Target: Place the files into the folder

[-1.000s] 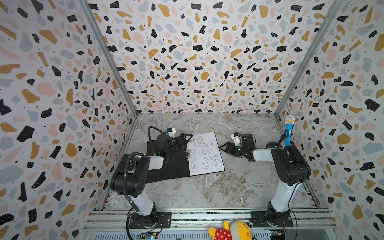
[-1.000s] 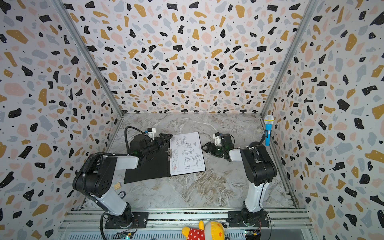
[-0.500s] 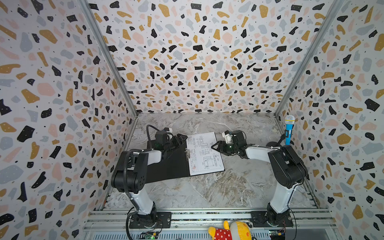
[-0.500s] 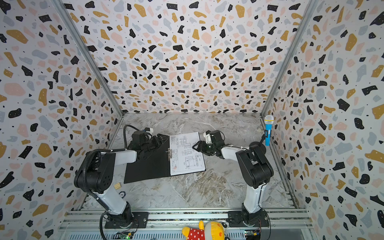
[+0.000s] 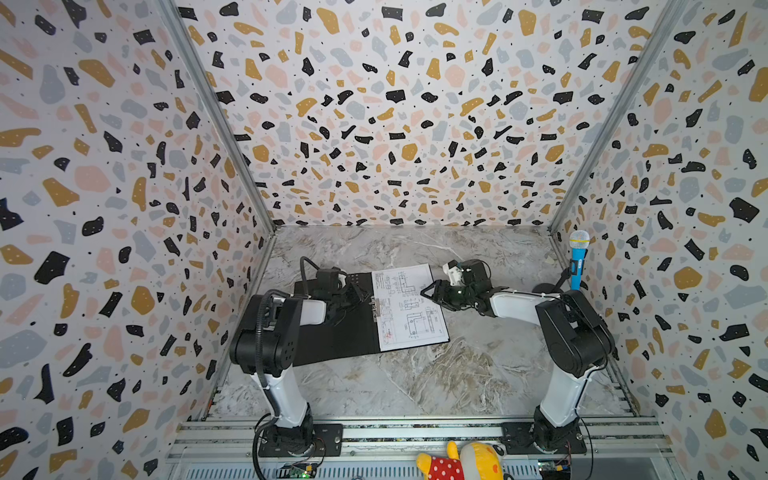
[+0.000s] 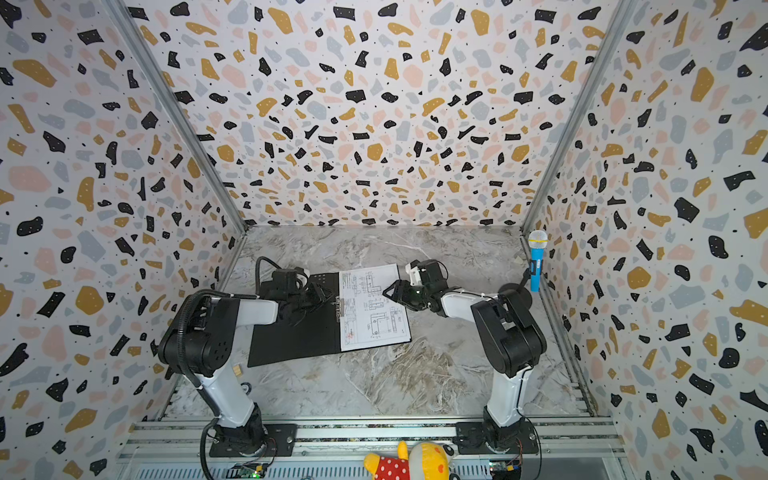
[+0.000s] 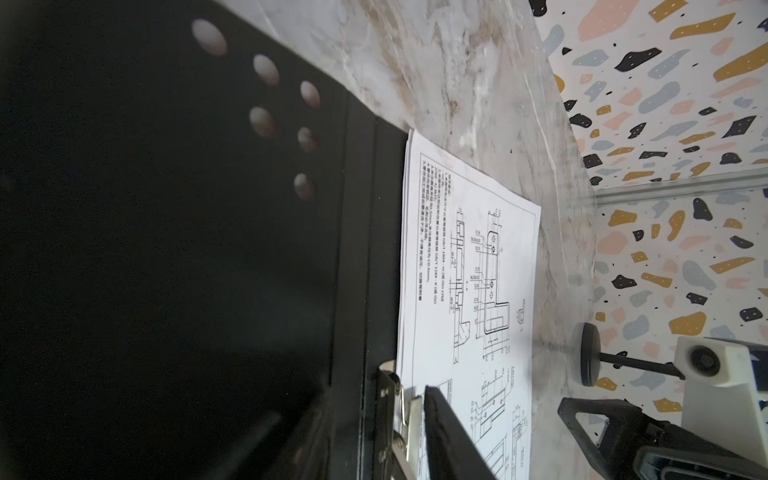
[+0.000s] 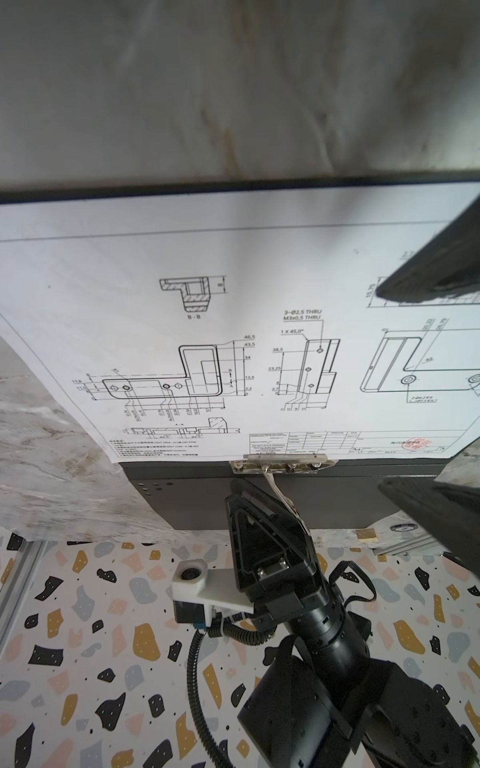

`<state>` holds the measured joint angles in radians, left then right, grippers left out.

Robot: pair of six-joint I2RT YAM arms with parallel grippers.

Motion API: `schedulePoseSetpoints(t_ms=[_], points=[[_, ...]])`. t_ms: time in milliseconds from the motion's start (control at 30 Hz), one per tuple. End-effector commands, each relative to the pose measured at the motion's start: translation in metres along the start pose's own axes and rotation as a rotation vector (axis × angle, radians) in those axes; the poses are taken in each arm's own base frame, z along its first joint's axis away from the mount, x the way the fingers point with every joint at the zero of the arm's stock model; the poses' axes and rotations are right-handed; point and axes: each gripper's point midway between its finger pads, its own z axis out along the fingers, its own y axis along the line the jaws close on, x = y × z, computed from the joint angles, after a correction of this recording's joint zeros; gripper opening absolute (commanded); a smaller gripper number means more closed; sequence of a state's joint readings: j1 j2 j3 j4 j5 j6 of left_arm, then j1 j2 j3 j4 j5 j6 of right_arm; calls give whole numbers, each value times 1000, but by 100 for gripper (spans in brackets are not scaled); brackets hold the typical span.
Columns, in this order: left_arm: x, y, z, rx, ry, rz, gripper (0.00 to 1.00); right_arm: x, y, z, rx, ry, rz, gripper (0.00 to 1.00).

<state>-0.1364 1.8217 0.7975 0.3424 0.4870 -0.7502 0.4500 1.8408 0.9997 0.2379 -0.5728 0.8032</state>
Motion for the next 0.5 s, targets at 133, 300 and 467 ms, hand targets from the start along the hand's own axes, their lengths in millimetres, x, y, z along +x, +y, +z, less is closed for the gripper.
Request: schedulePoseSetpoints(t_ms=[133, 300, 467], points=[[12, 0, 9, -25, 30, 20, 30, -7, 8, -17, -14, -26, -14, 68], [19, -1, 16, -33, 40, 8, 25, -5, 4, -22, -12, -30, -6, 67], [24, 3, 20, -38, 40, -25, 20, -8, 7, -25, -23, -33, -12, 67]])
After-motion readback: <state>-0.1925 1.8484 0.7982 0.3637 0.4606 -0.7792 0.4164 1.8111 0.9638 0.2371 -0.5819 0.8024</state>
